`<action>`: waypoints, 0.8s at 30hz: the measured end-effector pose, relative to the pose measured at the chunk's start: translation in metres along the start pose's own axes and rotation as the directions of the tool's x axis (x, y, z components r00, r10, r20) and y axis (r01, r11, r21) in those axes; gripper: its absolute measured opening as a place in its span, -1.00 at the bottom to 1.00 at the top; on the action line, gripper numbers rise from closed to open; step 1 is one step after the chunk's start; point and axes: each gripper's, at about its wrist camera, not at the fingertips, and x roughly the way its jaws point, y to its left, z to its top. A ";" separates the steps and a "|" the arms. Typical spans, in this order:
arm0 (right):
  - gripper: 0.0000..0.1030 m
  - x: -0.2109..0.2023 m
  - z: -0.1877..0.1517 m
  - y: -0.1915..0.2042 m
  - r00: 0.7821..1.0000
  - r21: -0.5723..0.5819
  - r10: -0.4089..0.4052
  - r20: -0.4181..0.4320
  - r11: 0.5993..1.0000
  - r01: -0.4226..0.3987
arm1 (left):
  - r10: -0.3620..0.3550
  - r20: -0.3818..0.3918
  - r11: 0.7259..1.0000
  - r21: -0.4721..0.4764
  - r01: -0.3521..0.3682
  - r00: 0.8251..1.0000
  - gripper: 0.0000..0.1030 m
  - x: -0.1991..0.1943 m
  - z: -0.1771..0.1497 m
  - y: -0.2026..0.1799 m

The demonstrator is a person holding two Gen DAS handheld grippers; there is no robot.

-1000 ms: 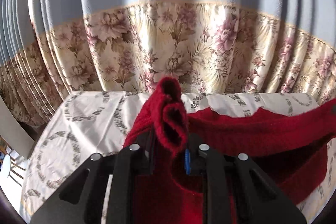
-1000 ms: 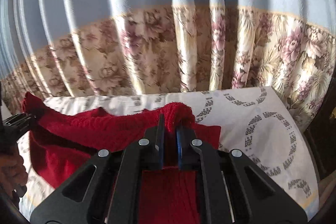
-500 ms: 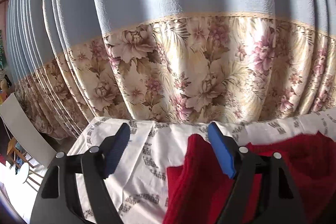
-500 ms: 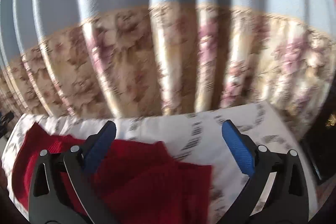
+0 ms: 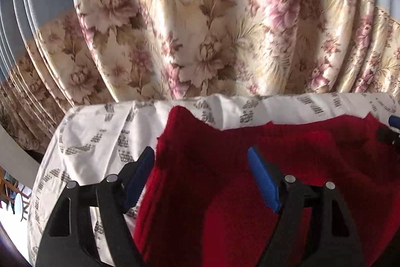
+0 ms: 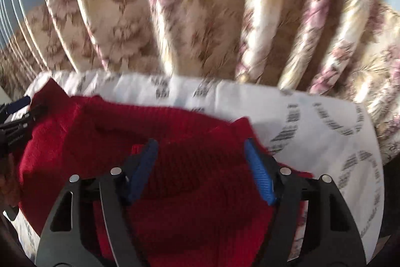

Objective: Fold small clothes

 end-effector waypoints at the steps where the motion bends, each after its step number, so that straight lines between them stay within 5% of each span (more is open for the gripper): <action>1: 0.37 0.009 0.000 0.002 1.000 -0.009 -0.005 -0.030 1.000 0.004 | -0.008 -0.036 1.000 -0.008 0.008 0.999 0.50 0.010 -0.001 0.002; 5: -0.53 0.032 -0.004 0.001 0.994 -0.004 -0.023 -0.105 1.000 0.023 | -0.023 -0.093 1.000 -0.018 0.021 0.995 0.41 0.029 -0.007 0.005; 7: -0.85 0.029 -0.007 0.001 0.997 0.007 -0.005 -0.080 1.000 0.006 | -0.025 -0.087 1.000 -0.017 0.023 0.996 -0.01 0.029 -0.008 0.005; 8: -0.85 0.025 -0.007 0.000 0.998 0.010 -0.013 -0.065 1.000 0.013 | -0.026 -0.085 0.999 -0.024 0.024 0.996 -0.33 0.029 -0.008 0.006; 11: -0.85 -0.005 0.000 -0.009 0.999 0.052 -0.034 0.041 0.998 0.032 | -0.037 -0.060 0.995 -0.092 0.031 0.998 -0.84 0.024 -0.004 0.018; 16: -0.86 -0.023 0.010 -0.026 0.989 0.118 -0.036 0.142 0.993 0.019 | 0.003 -0.016 0.985 -0.175 -0.006 1.000 -0.85 0.019 0.004 0.041; 19: -0.86 -0.016 0.013 -0.038 0.988 0.161 -0.011 0.154 0.987 -0.014 | 0.000 -0.028 0.989 -0.147 -0.004 1.000 -0.85 0.023 0.005 0.037; 22: -0.79 0.005 0.014 -0.048 0.991 0.201 -0.034 0.127 0.980 0.008 | 0.015 -0.043 0.992 -0.126 -0.020 0.999 -0.85 0.027 0.002 0.030; 24: -0.67 0.032 0.013 -0.053 0.998 0.198 -0.063 0.010 0.978 0.060 | 0.044 -0.054 0.992 -0.118 -0.050 0.998 -0.84 0.032 0.000 0.029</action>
